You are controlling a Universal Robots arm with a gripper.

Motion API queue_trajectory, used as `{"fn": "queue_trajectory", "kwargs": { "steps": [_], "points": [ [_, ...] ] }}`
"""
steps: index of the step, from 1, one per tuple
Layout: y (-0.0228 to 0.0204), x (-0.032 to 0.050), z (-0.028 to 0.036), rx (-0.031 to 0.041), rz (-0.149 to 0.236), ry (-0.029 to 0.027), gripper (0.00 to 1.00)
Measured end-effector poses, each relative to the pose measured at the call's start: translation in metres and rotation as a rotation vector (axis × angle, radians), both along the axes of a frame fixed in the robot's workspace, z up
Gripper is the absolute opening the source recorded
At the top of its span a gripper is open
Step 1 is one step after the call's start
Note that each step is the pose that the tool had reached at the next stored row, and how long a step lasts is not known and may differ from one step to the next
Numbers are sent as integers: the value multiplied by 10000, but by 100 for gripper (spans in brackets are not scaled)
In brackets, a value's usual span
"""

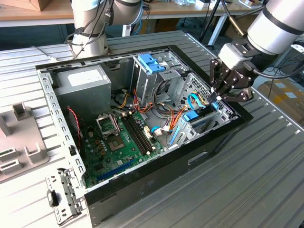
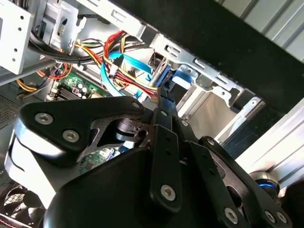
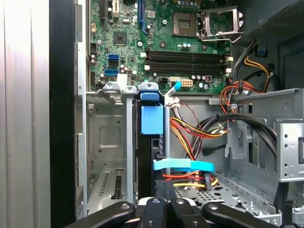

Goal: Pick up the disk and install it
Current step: 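Insert the second disk wire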

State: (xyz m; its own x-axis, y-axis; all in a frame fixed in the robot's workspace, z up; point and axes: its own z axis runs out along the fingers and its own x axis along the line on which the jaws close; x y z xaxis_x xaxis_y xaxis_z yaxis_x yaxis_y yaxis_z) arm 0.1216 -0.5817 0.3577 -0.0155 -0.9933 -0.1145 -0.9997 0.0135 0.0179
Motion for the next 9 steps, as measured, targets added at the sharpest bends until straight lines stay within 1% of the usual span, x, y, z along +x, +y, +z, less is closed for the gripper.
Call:
{"fn": "queue_trajectory", "kwargs": {
  "steps": [3,9],
  "points": [
    [0,52,29,7,0,15,11],
    [0,101,68,12,-1,28,11]
  ]
}}
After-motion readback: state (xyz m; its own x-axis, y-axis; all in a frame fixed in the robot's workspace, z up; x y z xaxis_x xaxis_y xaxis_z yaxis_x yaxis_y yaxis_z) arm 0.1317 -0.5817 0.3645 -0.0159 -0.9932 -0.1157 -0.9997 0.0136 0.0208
